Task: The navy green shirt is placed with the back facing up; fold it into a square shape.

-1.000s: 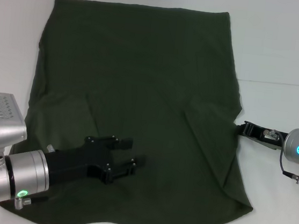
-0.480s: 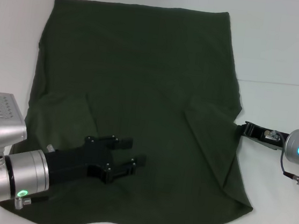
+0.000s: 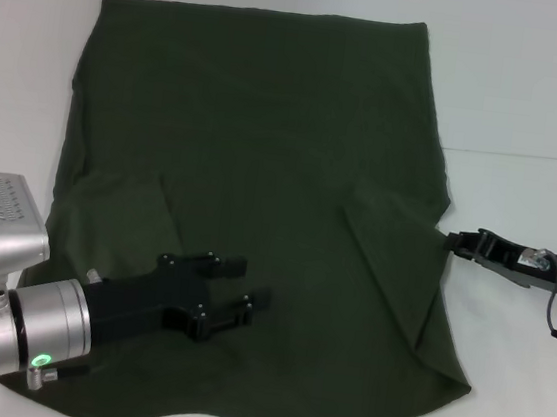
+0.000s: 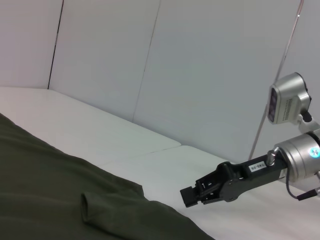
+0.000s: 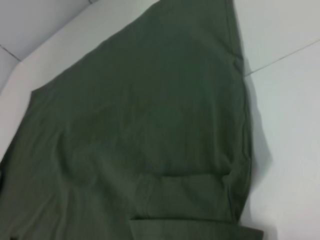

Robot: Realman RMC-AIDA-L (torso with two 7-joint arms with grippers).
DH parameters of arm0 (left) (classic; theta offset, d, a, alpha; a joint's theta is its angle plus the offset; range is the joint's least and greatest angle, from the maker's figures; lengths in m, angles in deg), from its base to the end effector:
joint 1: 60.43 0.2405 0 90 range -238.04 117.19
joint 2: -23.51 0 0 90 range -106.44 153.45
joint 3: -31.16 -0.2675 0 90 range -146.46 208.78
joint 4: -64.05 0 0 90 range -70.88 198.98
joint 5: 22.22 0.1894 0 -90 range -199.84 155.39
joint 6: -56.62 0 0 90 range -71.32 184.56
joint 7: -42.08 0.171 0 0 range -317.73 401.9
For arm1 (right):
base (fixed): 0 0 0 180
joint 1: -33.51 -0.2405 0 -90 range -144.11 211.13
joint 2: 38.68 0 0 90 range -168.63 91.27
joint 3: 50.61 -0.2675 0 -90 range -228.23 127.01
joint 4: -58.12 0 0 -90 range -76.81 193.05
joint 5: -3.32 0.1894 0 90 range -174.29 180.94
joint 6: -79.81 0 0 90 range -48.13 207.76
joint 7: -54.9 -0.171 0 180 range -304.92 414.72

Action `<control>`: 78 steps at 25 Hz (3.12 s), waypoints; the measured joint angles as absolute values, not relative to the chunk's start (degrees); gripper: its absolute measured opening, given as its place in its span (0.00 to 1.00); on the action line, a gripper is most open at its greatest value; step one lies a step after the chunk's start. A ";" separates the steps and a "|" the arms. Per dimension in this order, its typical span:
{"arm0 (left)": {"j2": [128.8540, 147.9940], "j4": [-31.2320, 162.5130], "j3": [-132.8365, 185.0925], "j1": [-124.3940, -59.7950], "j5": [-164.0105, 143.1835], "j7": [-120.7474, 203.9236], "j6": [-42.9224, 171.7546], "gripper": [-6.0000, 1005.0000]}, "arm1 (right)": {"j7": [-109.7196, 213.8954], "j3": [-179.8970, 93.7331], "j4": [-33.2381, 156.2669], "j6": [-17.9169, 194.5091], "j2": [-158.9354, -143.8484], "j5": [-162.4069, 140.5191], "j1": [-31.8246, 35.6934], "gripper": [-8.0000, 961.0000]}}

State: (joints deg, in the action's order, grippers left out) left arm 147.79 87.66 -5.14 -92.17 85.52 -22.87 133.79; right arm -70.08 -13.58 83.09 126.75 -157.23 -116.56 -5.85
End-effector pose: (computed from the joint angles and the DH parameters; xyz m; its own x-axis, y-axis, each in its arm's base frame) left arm -0.2396 0.3297 -0.0870 0.7146 0.3214 0.6213 0.5405 -0.8176 -0.1986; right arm 0.3027 0.4169 -0.0388 0.1386 -0.7344 -0.6644 -0.9881 -0.0574 -0.1426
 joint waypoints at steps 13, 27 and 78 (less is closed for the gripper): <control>147.79 87.65 -5.14 -92.22 85.53 -22.83 134.12 0.56 | -72.66 -13.65 82.50 127.72 -156.79 -116.99 -5.02 0.33; 147.78 87.73 -5.14 -92.15 85.53 -22.83 134.32 0.56 | -72.39 -11.50 80.17 123.54 -157.54 -117.04 -6.87 0.33; 147.87 87.82 -4.80 -91.47 83.98 -22.87 133.87 0.56 | -63.12 -7.00 78.05 125.99 -158.90 -112.26 -11.92 0.04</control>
